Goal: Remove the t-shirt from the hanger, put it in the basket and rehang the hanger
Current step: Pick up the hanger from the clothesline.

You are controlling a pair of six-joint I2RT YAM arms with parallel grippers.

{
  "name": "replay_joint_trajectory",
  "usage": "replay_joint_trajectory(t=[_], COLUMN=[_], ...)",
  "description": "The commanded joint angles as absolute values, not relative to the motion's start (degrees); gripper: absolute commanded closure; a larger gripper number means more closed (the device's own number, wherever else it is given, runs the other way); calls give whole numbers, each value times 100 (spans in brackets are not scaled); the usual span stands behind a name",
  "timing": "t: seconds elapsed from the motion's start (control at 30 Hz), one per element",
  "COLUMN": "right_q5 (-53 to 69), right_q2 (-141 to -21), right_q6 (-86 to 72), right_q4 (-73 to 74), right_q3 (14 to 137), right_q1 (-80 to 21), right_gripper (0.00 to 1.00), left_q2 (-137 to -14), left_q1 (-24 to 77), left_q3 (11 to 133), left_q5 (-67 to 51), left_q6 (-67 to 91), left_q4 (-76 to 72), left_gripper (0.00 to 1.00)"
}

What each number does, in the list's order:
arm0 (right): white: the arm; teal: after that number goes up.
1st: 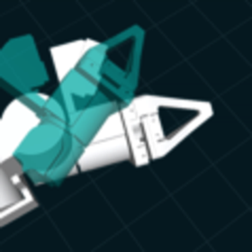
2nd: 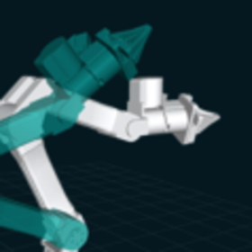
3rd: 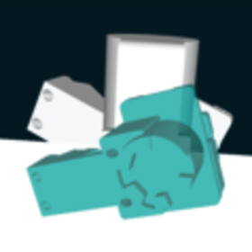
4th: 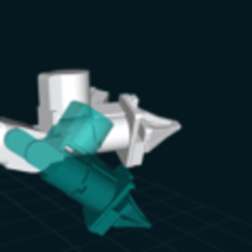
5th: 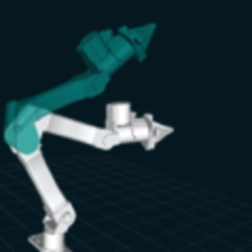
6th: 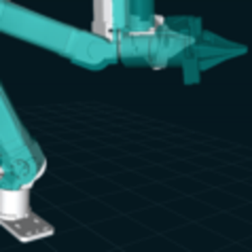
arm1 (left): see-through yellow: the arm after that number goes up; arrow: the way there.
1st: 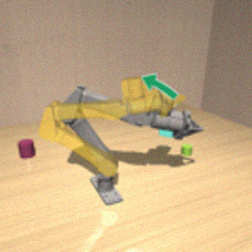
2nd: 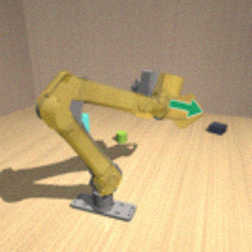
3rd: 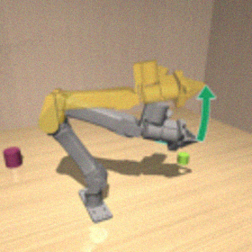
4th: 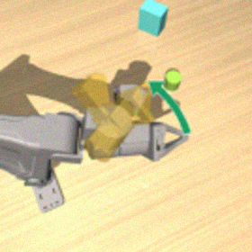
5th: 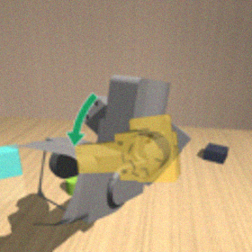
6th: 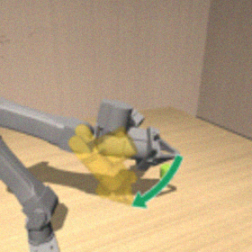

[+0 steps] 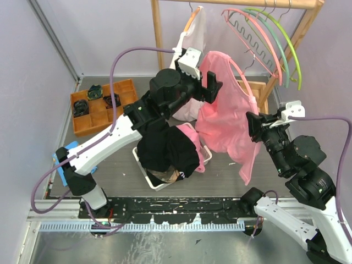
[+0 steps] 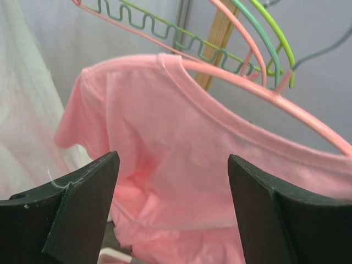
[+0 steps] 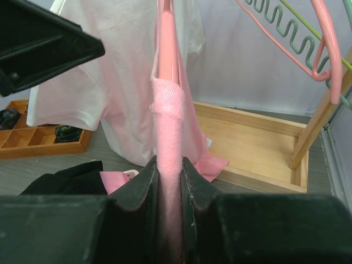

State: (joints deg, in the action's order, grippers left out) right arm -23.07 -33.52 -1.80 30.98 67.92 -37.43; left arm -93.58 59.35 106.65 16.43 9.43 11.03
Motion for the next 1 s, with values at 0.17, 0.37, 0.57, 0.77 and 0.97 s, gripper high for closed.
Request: replay_joint_trajectory(t=[0.17,0.37,0.57,0.77,0.97], right_q5=[-2549,-2584,-2552,-2482,-2409], right_q2=[-3135,-3078,-3036,-3036,-3067], right_q6=[-15,79,101,92,64], right_q4=[2417,2426,2430,2447,2458], right_q3=[6764,6725,6722,6731,6741], right_q1=[-3732,-3731,-3734,-3726,-3713], right_gripper=[99,100,99,99,99], left_q2=[-10177,-10646,-10954,-11090,-11170], left_q1=[5759,5740,5743,5742,5739], left_q3=[11782,12316,12668,12792,12905], left_q5=[1515,1315,1238,1247,1294], left_q6=[1062,1263,1413,1475,1533], left_q4=[1145,1280,1342,1308,1285], left_gripper=[13,13,13,13,13])
